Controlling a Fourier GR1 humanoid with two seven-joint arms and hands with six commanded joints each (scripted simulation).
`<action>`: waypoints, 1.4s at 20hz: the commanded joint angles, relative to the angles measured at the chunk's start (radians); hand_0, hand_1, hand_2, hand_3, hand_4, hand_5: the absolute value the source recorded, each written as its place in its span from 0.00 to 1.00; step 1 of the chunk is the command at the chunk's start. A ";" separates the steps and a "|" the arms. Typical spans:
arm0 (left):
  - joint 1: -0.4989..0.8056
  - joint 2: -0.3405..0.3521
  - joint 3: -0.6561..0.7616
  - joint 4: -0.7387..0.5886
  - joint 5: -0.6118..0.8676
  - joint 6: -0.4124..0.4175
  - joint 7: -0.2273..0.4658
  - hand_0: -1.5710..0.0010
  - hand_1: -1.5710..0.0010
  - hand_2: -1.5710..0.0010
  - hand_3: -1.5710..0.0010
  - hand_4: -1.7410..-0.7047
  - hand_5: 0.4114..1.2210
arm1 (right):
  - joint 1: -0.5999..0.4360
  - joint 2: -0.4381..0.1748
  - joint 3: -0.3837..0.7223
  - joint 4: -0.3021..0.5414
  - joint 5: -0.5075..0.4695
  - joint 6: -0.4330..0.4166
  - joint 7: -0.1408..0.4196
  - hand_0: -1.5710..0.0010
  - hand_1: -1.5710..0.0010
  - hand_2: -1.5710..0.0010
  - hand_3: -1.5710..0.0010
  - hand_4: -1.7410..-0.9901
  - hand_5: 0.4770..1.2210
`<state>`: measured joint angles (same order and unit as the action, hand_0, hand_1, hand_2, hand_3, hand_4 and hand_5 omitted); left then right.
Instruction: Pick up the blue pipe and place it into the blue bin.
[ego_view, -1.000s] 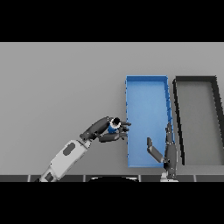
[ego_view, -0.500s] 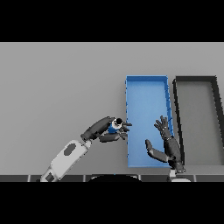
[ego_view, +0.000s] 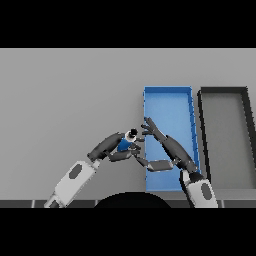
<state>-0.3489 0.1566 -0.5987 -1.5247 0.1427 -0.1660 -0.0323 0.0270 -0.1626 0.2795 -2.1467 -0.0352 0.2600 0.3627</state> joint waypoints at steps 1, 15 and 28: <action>-0.006 -0.003 0.007 -0.003 0.011 -0.001 0.009 0.00 0.00 0.00 0.09 0.01 1.00 | -0.043 -0.006 0.005 0.010 0.000 0.018 -0.002 1.00 1.00 1.00 1.00 0.58 0.07; 0.001 0.009 0.023 0.008 0.045 -0.068 -0.016 0.00 0.00 0.00 0.08 0.02 1.00 | -0.392 0.068 0.046 0.179 -0.087 0.075 0.133 1.00 0.99 0.97 1.00 0.68 0.05; 0.012 -0.015 0.037 -0.020 0.022 -0.052 -0.026 0.11 0.12 0.12 0.65 0.03 0.99 | -0.458 0.139 0.073 0.272 -0.101 0.082 0.090 0.12 0.11 0.11 0.15 0.38 0.65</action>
<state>-0.3374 0.1412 -0.5620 -1.5448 0.1649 -0.2197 -0.0602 -0.4315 -0.0233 0.3521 -1.8743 -0.1353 0.3439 0.4524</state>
